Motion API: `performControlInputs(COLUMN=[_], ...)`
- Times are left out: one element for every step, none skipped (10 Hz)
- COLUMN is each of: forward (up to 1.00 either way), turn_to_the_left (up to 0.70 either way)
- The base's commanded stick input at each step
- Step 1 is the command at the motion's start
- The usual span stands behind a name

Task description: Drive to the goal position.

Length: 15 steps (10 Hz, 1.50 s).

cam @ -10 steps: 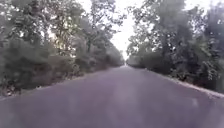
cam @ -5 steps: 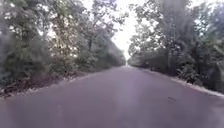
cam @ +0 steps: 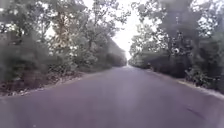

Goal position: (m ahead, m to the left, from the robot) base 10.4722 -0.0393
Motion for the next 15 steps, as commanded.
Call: performControlInputs(forward=[1.00, 1.00, 1.00, 1.00, 1.00, 1.00, 1.00, 1.00, 0.04, 0.48, 0.91, 0.65, 0.22, 0.00, 0.00], turn_to_the_left=[0.00, 0.00, 0.00, 0.00, 0.00, 0.00, 0.00, 0.00, -0.91, -0.68, -0.45, -0.26, -0.09, 0.00, 0.00])
